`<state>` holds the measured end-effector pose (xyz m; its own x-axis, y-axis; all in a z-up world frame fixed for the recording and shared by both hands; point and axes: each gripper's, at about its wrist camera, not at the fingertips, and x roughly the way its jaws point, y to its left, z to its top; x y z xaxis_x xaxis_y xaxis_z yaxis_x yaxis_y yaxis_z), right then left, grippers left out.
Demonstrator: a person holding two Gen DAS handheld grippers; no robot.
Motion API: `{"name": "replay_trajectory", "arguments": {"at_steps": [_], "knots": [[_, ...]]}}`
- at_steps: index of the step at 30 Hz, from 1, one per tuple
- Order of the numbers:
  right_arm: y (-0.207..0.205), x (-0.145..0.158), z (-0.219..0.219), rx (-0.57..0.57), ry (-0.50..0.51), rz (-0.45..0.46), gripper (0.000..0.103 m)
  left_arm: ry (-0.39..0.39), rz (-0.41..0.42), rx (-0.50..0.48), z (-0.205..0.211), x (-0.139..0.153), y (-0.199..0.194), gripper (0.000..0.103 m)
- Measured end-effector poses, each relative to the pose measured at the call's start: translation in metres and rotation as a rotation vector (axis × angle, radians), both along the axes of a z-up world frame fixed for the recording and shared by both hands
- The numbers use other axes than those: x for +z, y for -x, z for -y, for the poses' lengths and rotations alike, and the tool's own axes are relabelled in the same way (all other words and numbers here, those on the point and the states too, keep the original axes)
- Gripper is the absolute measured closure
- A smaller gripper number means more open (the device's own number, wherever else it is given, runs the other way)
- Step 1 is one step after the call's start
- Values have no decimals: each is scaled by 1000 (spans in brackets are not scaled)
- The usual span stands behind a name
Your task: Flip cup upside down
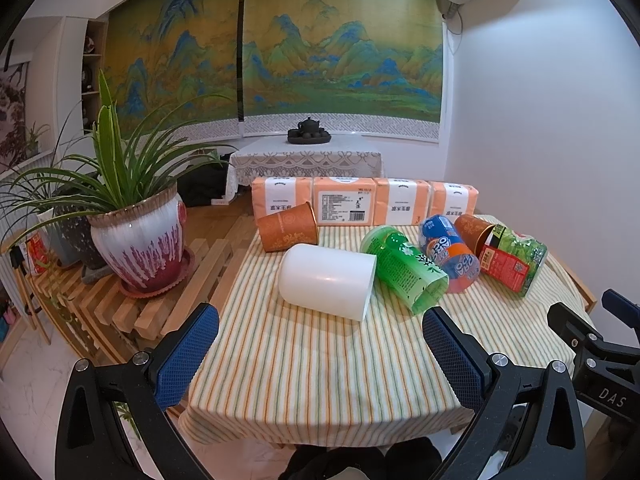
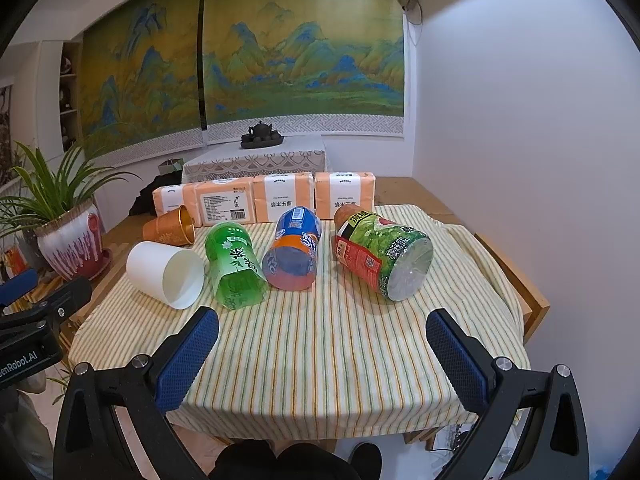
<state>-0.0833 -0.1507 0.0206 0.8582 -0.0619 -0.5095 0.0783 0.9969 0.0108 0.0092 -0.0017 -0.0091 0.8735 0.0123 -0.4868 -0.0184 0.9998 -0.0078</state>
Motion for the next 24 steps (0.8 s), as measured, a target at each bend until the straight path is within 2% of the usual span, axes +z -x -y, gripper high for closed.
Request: {"name": "replay_trajectory", "arguments": {"at_steps": [13,20,24], "knots": [[-9,-5,13,9,-16,-43,1,20,-55,-23,3,-9,-14,0],[-25,-5,37,52,-68,-103,1,24,-86,-52,11,-16,-19,0],[-37,-5,48,66,-37,-126,1,21,-92,-60,14,-17,-19,0]]}}
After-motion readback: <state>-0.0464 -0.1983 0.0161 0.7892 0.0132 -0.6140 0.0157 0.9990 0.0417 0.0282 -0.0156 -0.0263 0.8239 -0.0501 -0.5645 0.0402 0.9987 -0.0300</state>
